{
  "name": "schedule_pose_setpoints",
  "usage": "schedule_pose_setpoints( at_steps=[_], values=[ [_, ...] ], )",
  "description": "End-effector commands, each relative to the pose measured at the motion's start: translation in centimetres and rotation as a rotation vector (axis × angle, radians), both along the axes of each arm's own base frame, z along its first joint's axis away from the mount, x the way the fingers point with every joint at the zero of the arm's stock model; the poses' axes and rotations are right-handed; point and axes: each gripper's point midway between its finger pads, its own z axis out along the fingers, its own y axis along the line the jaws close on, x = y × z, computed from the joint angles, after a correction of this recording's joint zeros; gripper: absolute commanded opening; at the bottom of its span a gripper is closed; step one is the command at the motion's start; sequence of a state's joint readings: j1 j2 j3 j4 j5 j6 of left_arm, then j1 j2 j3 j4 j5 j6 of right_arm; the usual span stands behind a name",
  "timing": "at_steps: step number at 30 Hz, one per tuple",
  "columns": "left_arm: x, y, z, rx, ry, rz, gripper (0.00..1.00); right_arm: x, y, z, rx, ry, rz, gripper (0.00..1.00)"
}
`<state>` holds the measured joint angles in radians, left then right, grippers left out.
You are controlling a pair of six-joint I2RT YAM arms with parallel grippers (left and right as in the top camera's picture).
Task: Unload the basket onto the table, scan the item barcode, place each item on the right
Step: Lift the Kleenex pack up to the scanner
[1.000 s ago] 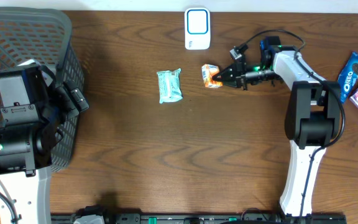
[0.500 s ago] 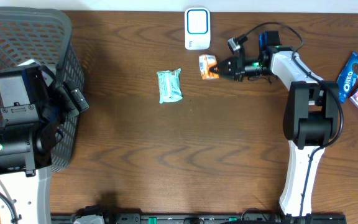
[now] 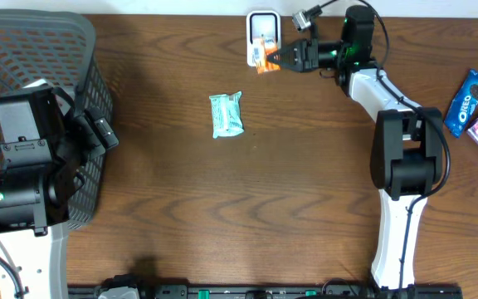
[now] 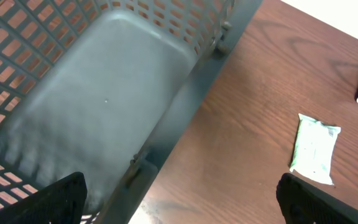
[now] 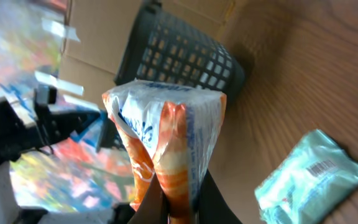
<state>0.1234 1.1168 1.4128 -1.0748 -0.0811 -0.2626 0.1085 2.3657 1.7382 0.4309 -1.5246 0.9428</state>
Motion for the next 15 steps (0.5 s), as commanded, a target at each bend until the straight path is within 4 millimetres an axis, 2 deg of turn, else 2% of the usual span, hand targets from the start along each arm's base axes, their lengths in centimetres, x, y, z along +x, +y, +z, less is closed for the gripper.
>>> schedule_pose_setpoints(
  at_steps=[1,5,8,15],
  values=[
    [0.0,0.3,0.6,0.006,-0.015,0.014,0.98,0.7,1.0,0.6,-0.007,0.177,-0.037,0.01],
    [0.0,0.3,0.6,0.006,-0.015,0.014,0.98,2.5,1.4,3.3,0.034,0.115,-0.13,0.01],
    [0.0,0.3,0.6,0.006,-0.015,0.014,0.98,4.4,1.1,4.3,0.05,0.1,-0.224,0.02],
    [0.0,0.3,0.6,0.006,-0.015,0.014,0.98,8.5,0.2,3.5,-0.007,0.113,-0.44,0.01]
  ],
)
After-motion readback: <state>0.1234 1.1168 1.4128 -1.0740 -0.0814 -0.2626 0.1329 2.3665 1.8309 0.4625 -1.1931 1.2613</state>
